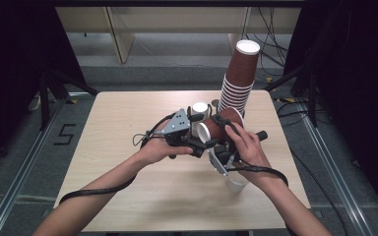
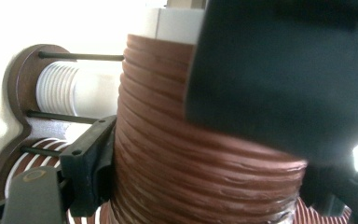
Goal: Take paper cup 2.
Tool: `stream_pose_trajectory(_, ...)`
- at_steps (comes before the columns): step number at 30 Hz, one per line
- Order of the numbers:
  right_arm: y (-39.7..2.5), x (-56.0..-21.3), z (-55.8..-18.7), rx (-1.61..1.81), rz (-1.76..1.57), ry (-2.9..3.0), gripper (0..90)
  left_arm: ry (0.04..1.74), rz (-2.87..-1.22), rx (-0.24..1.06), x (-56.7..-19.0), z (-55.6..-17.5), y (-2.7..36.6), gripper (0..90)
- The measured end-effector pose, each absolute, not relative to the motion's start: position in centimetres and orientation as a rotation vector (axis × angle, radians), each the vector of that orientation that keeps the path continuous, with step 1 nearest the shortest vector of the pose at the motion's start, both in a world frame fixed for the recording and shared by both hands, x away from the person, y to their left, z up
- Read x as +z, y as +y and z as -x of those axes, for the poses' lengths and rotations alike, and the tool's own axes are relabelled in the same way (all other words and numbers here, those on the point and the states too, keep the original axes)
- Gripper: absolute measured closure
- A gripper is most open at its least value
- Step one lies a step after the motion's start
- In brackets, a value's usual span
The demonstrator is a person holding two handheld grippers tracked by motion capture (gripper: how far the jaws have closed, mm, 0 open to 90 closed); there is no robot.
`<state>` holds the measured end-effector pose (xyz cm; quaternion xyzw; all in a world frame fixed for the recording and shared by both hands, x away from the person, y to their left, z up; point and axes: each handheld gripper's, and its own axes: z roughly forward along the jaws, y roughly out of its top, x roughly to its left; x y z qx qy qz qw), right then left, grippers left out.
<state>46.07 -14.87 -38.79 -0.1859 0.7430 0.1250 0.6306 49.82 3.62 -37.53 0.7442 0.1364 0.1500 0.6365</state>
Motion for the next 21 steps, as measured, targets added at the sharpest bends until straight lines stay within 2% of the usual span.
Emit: stream_pose_trajectory(21,-14.45,-38.68,-45.93,0.268,0.452,1.697,19.2,0.306,-1.708,0.352,-37.61,-50.01,3.02,12.1)
